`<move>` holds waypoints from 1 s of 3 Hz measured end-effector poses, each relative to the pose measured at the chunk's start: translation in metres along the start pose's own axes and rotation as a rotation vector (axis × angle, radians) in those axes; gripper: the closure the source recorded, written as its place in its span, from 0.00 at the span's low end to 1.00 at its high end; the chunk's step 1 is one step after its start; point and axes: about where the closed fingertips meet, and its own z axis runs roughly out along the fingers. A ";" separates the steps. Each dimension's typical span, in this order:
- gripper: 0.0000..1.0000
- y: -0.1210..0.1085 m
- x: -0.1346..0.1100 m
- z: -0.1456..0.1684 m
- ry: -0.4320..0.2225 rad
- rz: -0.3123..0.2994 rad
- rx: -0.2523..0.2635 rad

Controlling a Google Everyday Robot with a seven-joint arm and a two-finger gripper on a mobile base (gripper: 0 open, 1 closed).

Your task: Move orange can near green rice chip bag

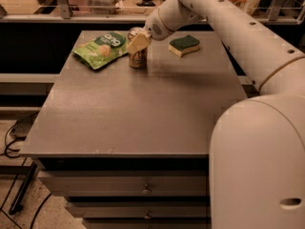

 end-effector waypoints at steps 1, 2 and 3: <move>0.08 -0.001 -0.007 0.000 -0.026 -0.003 -0.001; 0.00 0.000 -0.007 0.002 -0.026 -0.003 -0.004; 0.00 0.000 -0.007 0.003 -0.026 -0.003 -0.004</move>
Offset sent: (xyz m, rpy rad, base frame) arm 0.0020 0.0037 0.0047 0.0207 -0.0109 0.0043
